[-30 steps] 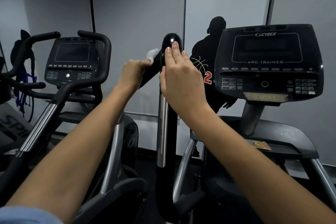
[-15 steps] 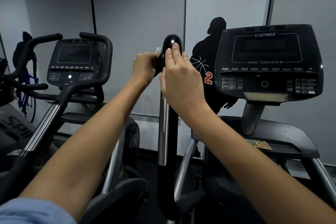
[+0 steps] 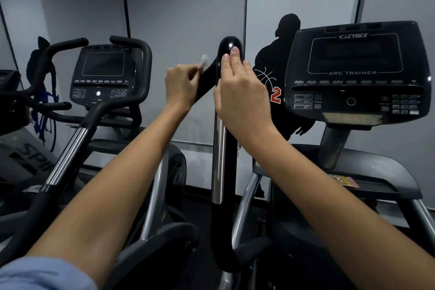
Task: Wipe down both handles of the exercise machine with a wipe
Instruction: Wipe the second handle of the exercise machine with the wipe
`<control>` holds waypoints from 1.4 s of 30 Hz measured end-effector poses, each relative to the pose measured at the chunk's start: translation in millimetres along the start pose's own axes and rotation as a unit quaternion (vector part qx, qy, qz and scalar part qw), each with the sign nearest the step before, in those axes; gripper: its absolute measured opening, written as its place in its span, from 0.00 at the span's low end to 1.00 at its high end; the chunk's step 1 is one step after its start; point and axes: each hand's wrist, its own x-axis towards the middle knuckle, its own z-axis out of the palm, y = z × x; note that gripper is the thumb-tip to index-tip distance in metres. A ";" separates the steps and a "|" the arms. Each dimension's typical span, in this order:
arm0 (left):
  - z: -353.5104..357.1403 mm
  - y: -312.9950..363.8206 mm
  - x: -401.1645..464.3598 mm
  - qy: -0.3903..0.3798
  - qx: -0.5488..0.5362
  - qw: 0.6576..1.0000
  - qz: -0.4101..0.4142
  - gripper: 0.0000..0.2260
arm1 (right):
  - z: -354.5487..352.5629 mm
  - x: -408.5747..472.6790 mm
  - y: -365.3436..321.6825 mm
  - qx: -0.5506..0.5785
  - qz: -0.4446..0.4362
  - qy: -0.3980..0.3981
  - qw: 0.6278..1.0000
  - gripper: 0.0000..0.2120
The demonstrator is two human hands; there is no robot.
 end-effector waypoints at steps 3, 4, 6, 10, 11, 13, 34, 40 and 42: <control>15.3 28.8 8.1 -0.038 0.045 0.998 0.029 0.12 | 5.3 0.6 0.9 -0.005 0.009 0.010 1.000 0.24; 19.9 34.5 8.4 -0.047 0.086 0.995 0.028 0.12 | 7.5 1.0 0.9 -0.007 0.012 0.016 1.000 0.24; 23.9 34.8 4.2 -0.053 0.114 0.992 0.034 0.13 | 12.7 1.4 0.1 -0.015 0.021 0.033 0.999 0.23; 25.6 5.1 -13.6 -0.124 0.181 0.966 0.140 0.19 | 17.3 0.6 -1.0 -0.030 0.035 0.072 0.996 0.23; 22.9 -3.7 -20.2 -0.141 0.217 0.953 0.156 0.22 | 17.3 0.2 -1.0 -0.026 0.036 0.069 0.997 0.23; 16.4 -23.4 -29.6 -0.145 0.249 0.937 0.197 0.25 | 17.8 0.0 0.0 -0.016 0.032 0.065 0.997 0.24; 8.8 -3.8 -38.6 -0.136 0.351 0.898 0.227 0.26 | 22.6 0.5 2.5 -0.051 0.026 0.109 0.992 0.24; 1.4 -41.0 -48.0 -0.136 0.461 0.825 0.297 0.23 | 17.3 -1.0 2.0 -0.041 0.024 0.098 0.994 0.24; -6.9 -45.4 -56.6 -0.132 0.436 0.851 0.261 0.22 | 19.0 -1.4 1.7 -0.043 0.025 0.101 0.994 0.24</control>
